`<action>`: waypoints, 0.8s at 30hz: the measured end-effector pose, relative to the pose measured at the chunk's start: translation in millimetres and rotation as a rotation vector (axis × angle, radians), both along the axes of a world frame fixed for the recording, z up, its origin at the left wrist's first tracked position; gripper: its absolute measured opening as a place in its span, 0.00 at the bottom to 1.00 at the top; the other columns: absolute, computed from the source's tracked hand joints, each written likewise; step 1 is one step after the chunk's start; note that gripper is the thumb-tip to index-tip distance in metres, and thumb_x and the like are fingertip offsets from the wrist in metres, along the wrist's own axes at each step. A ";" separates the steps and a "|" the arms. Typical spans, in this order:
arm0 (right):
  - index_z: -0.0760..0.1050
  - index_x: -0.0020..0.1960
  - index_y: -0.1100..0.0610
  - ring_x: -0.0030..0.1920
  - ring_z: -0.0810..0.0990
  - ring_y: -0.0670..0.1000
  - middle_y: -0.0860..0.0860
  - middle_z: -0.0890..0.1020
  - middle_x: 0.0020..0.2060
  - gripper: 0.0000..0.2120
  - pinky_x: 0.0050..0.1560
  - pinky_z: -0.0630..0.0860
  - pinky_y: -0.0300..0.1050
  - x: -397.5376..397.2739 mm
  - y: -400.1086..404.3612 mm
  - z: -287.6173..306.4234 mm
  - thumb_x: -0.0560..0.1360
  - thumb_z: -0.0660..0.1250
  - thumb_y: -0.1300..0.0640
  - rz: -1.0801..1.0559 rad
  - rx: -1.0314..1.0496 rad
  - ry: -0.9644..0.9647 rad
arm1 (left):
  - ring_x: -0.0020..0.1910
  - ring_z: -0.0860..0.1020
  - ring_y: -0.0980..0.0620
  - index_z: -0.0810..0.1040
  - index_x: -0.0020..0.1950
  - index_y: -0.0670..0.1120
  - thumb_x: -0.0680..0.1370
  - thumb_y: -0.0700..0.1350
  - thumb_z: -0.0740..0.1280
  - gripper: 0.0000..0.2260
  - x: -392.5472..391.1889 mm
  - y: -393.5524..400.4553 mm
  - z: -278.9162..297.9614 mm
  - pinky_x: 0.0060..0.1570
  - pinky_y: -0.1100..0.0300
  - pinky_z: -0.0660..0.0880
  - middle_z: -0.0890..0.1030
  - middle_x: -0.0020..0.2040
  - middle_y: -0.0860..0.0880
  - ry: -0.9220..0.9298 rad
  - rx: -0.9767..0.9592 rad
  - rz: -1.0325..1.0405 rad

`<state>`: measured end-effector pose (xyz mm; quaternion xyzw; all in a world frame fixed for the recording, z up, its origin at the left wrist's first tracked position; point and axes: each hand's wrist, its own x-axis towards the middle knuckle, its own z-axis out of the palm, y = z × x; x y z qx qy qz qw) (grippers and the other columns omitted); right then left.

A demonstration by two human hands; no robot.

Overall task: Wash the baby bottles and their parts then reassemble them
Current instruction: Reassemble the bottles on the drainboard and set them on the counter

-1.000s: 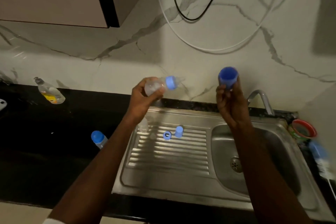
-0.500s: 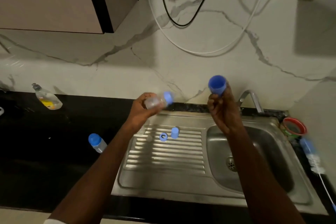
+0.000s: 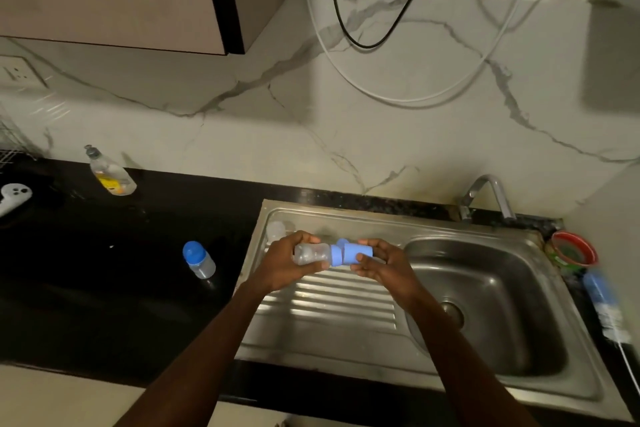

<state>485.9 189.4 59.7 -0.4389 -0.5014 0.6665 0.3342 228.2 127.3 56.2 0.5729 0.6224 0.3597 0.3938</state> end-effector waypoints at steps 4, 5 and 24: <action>0.78 0.63 0.61 0.49 0.86 0.65 0.60 0.84 0.55 0.16 0.51 0.83 0.51 -9.3 -1.8 3.5 0.76 0.73 0.63 0.065 0.016 -0.012 | 0.57 0.82 0.57 0.81 0.62 0.53 0.71 0.53 0.79 0.21 2.3 -5.5 8.9 0.56 0.61 0.78 0.84 0.56 0.56 -0.097 0.000 -0.001; 0.78 0.64 0.61 0.49 0.86 0.65 0.61 0.84 0.54 0.17 0.51 0.83 0.52 -10.8 -2.1 5.2 0.76 0.73 0.63 0.073 0.021 -0.017 | 0.57 0.82 0.56 0.82 0.62 0.53 0.71 0.53 0.79 0.21 0.9 -6.5 8.1 0.56 0.60 0.79 0.85 0.56 0.55 -0.114 -0.003 0.004; 0.78 0.62 0.55 0.43 0.86 0.58 0.57 0.86 0.48 0.17 0.47 0.83 0.54 -72.0 4.1 15.9 0.74 0.76 0.58 0.087 0.184 -0.165 | 0.53 0.83 0.37 0.82 0.63 0.45 0.72 0.51 0.78 0.22 -32.0 -27.0 -7.2 0.53 0.42 0.81 0.85 0.55 0.42 -0.436 -0.027 0.143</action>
